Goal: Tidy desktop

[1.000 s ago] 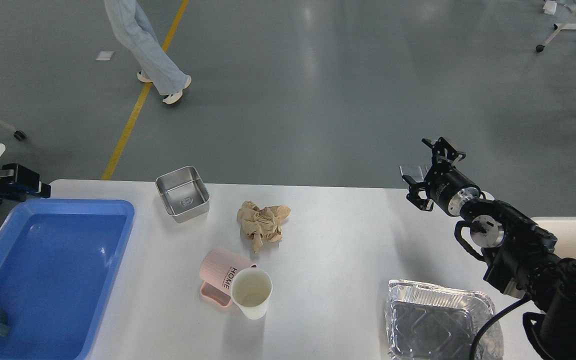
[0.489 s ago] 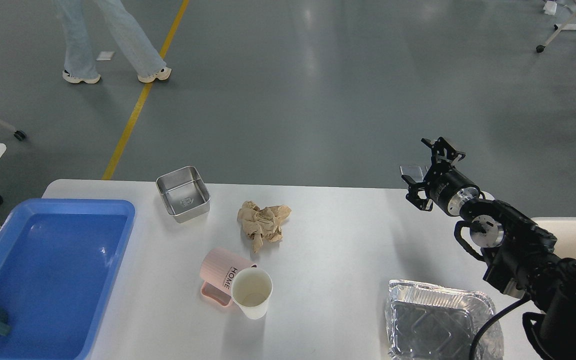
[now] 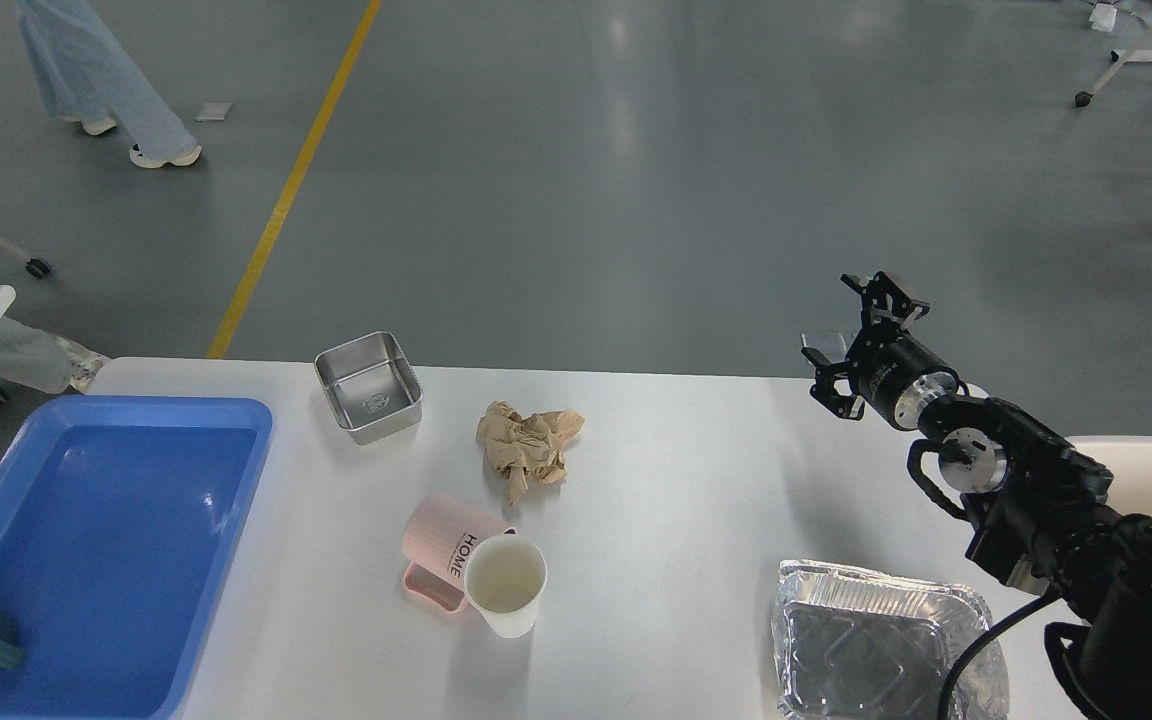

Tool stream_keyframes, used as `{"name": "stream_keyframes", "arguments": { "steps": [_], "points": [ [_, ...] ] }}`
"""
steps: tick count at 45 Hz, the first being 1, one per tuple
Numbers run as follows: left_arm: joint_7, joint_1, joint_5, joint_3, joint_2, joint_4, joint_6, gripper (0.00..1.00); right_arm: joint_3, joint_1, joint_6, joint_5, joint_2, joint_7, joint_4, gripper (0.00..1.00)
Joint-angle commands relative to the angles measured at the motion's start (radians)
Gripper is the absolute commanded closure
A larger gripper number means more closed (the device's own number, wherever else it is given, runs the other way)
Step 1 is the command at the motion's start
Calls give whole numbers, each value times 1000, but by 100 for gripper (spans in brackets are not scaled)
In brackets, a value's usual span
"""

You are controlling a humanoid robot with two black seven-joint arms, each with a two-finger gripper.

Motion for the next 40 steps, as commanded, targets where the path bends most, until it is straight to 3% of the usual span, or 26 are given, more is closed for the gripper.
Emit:
{"name": "stream_keyframes", "arguments": {
  "steps": [1, 6, 18, 29, 40],
  "points": [
    [49, 92, 0, 22, -135, 10, 143, 22, 0, 0, -1, 0, 0, 0, -2, 0],
    [114, 144, -2, 20, -241, 21, 185, 19, 0, -3, -1, 0, 0, 0, -3, 0],
    [210, 246, 3, 22, -413, 37, 215, 17, -2, -3, -4, -17, 0, -1, -5, 0],
    [224, 309, 15, 26, -486, 34, 205, 14, -2, -6, -6, -23, 3, -1, -5, 0],
    [302, 324, 21, 28, -575, 40, 212, 11, -2, -6, -4, -23, 8, -1, -8, 0]
  ]
}}
